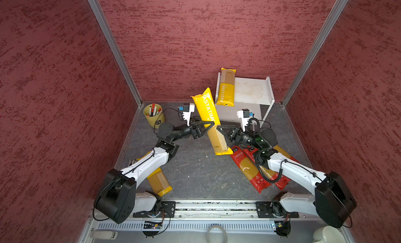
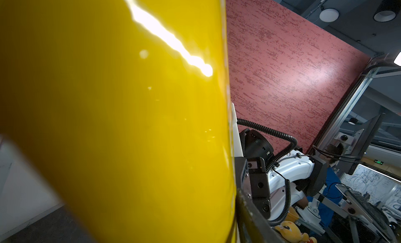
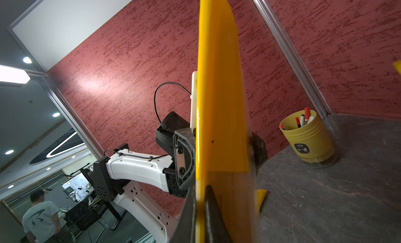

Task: Place and organize the pasta boxes and bags onto the shelf
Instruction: 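Carry the upright bag with both grippers toward the shelf top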

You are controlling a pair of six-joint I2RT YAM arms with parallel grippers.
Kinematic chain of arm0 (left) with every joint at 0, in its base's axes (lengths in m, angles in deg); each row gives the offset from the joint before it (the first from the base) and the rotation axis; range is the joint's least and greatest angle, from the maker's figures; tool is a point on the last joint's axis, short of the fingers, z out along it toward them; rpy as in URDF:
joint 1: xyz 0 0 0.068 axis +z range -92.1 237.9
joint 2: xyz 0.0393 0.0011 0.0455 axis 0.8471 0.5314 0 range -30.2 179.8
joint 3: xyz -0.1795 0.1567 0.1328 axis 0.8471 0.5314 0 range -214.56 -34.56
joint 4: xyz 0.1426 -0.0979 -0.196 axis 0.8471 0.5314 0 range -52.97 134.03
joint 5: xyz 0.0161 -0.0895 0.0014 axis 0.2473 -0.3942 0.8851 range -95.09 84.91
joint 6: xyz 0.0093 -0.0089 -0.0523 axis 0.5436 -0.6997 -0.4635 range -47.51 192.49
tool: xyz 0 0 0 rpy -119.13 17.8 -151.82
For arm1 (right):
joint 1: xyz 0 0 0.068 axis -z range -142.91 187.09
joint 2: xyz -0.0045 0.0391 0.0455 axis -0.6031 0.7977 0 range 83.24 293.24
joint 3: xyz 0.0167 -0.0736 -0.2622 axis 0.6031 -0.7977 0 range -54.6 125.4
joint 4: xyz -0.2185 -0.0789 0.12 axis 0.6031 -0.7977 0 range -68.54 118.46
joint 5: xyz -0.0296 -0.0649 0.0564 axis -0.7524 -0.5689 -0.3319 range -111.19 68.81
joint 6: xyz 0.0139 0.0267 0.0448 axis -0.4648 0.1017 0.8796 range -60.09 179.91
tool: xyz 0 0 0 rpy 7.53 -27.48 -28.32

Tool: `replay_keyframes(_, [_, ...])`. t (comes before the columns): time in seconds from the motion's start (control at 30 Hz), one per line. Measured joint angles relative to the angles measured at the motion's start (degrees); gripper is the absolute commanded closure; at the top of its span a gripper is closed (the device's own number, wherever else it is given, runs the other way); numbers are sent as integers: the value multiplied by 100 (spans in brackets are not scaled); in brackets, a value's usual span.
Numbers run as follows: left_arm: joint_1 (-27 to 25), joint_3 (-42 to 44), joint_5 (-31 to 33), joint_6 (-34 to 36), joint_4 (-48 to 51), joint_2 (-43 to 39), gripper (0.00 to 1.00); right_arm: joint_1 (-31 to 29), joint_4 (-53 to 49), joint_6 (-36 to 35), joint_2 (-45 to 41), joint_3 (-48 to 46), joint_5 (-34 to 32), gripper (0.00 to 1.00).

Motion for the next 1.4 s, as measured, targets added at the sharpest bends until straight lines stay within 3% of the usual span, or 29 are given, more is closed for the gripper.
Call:
replay_keyframes(0.1, [-2,-9,-87,-20,59,15,72,76,31,4,-44,-155,-57,100])
replay_keyframes(0.37, [-68,-205,-186,42,586,72,86,105,68,-46,-175,-428,-337,97])
replay_keyframes(0.6, [-90,-564,-149,133,1320,107,93,129,28,-297,-435,-645,-503,49])
replay_keyframes(0.73, [-87,-732,-85,166,1722,109,94,127,-332,-671,-866,-1001,-599,37])
replay_keyframes(0.93, [-81,-1010,-68,120,2085,160,92,127,-953,-1043,-1191,-1408,-704,36])
replay_keyframes(1.17, [-120,-1366,-61,-109,2076,470,89,120,-540,-756,-831,-1615,-691,42])
replay_keyframes(1.3, [-188,-1410,-61,-142,2081,535,85,96,4,-452,-546,-1617,-682,52])
replay_keyframes(1.4, [-199,-1434,-42,-140,2083,535,84,87,343,-299,-415,-1615,-658,69])
